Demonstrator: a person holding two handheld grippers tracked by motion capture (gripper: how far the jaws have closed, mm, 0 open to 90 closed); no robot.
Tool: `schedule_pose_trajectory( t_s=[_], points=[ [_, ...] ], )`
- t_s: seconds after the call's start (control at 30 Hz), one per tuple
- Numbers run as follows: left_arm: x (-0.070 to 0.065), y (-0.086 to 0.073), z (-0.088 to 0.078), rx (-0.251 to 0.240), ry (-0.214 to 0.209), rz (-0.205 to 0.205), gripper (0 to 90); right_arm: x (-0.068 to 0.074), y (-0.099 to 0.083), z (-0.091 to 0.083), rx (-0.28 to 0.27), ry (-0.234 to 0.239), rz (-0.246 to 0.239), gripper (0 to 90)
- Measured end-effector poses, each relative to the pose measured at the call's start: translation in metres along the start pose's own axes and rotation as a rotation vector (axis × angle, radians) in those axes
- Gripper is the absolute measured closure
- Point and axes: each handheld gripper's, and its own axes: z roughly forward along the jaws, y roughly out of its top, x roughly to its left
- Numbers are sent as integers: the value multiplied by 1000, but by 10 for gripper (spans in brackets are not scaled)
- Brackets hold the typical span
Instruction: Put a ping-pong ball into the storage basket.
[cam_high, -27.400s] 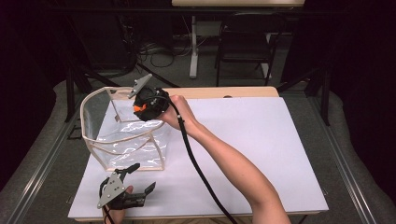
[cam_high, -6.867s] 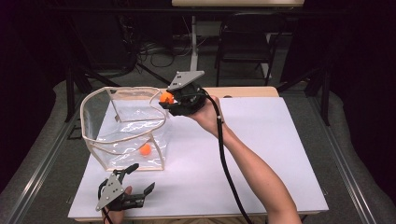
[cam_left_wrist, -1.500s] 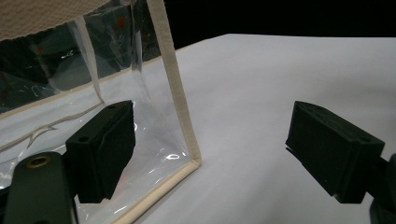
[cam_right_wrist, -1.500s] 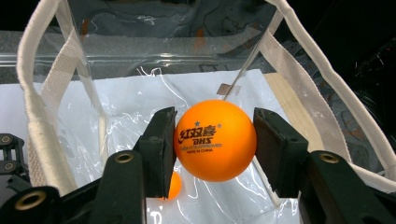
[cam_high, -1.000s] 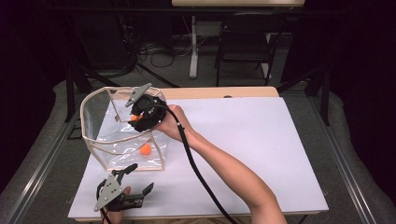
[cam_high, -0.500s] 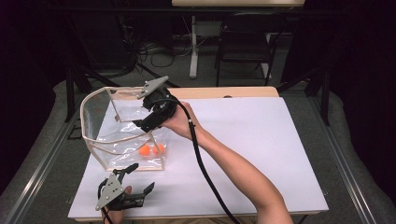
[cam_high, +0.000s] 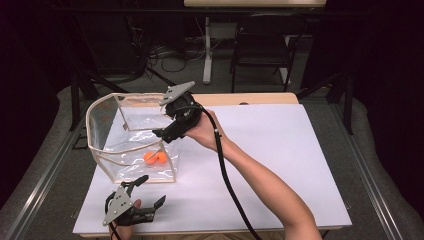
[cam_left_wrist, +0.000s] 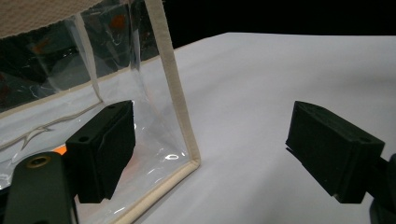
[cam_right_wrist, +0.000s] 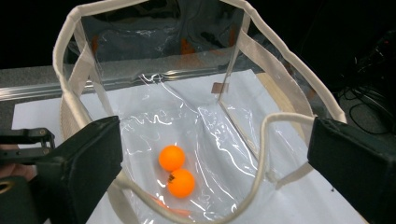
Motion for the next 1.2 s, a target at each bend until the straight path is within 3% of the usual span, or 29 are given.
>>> schedule_pose_trajectory(
  t_s=[0.67,1.2],
  points=[
    [-2,0,-1,1,4,3,157,-10,-40,-34,-7,-34,39,6],
    [-2,0,0,1,3,3,156,-5,-73,-48,12,-55,43,0]
  ],
)
